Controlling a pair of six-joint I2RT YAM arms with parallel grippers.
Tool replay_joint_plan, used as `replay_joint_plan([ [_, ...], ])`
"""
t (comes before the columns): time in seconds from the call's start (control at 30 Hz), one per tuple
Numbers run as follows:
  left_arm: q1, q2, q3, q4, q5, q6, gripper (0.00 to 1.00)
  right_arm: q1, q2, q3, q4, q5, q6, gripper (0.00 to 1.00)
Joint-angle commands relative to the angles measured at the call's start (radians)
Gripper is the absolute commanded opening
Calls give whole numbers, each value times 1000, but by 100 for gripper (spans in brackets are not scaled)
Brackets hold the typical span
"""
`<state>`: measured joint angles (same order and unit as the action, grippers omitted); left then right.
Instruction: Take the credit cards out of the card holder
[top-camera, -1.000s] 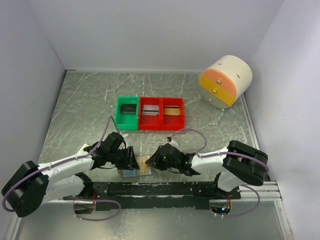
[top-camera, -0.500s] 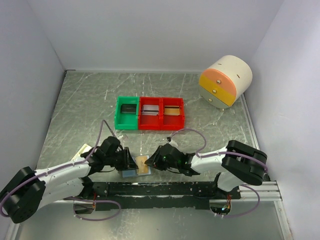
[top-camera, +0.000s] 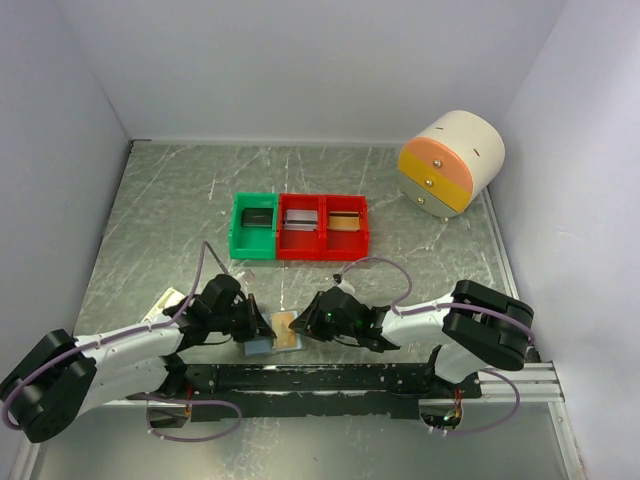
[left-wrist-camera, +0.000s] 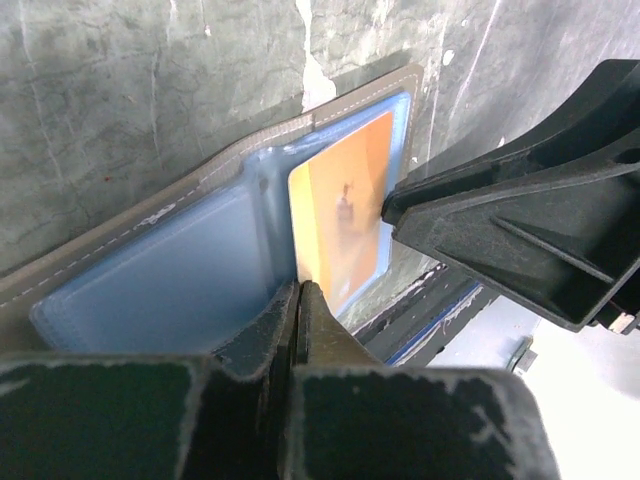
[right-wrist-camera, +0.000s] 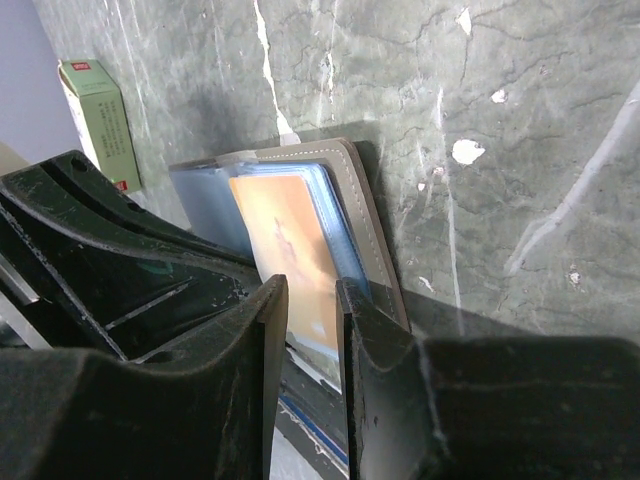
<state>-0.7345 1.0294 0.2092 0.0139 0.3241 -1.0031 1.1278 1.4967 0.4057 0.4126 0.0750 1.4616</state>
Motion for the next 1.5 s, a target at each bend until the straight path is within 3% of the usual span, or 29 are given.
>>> replay_joint_plan([
  [0.0, -5, -32, 34, -52, -56, 5, 9, 7, 25, -27, -110, 1, -16, 28],
  [0.1, -3, -44, 51, -83, -72, 18, 19, 7, 29, -25, -104, -6, -19, 28],
  [0.23, -4, -8, 42, -10, -27, 9, 27, 7, 45, -9, -103, -18, -30, 28],
  [0.37, -5, 52, 48, 26, -10, 11, 24, 6, 62, 5, -100, -25, -35, 28],
  [0.57, -3, 44, 89, -67, -68, 24, 7, 7, 67, 7, -106, -24, -28, 27],
  [0.8, -4, -11, 116, -232, -147, 69, 9, 6, 61, 24, -165, -5, -30, 27],
  [1.0, -4, -46, 126, -298, -175, 85, 15, 7, 73, 47, -189, -4, -39, 27],
  [1.23, -3, -27, 123, -241, -131, 97, 36, 7, 87, 79, -203, -13, -67, 27],
  [1.47, -4, 34, 150, -194, -98, 111, 22, 7, 106, 110, -210, -33, -99, 26],
])
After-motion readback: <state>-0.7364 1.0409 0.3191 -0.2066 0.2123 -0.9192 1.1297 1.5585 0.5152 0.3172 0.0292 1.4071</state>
